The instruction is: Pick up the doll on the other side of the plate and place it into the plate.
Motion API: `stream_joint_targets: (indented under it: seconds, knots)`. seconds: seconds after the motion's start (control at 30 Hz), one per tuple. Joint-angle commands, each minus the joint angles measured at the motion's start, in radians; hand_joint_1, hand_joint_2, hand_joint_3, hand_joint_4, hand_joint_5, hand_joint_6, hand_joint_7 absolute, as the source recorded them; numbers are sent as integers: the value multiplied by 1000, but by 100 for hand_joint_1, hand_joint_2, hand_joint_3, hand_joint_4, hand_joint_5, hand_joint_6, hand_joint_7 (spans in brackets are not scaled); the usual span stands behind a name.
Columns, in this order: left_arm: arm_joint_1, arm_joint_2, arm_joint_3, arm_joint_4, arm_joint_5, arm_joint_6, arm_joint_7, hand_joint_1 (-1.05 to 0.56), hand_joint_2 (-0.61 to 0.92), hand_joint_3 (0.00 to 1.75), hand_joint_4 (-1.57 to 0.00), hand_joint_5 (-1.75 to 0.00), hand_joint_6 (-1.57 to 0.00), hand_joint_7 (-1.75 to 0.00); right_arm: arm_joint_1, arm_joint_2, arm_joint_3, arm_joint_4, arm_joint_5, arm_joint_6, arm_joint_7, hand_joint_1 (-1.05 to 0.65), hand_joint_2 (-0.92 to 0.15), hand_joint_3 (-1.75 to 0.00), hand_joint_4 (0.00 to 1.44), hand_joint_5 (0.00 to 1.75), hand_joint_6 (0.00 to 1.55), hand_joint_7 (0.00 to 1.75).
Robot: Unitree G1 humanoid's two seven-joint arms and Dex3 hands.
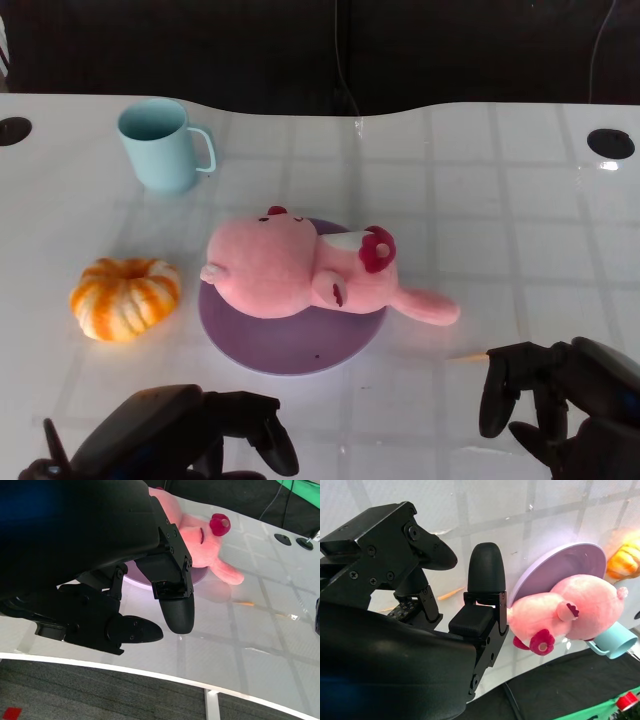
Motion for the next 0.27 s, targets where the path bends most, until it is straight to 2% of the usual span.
stream_joint_targets:
  seconds: [0.03, 0.27]
  knots:
    - [-6, 15, 6, 12, 7, -8, 9, -15, 92, 33, -66, -161, -73, -93, -12, -17, 5, 8, 14, 9, 19, 1, -48, -110, 76, 166, 78, 124]
    - [-1, 18, 6, -19, 7, 4, -3, -16, 92, 32, -65, -165, -73, -93, -7, -15, -10, -11, 32, 15, 31, 1, -50, -108, 78, 162, 79, 122]
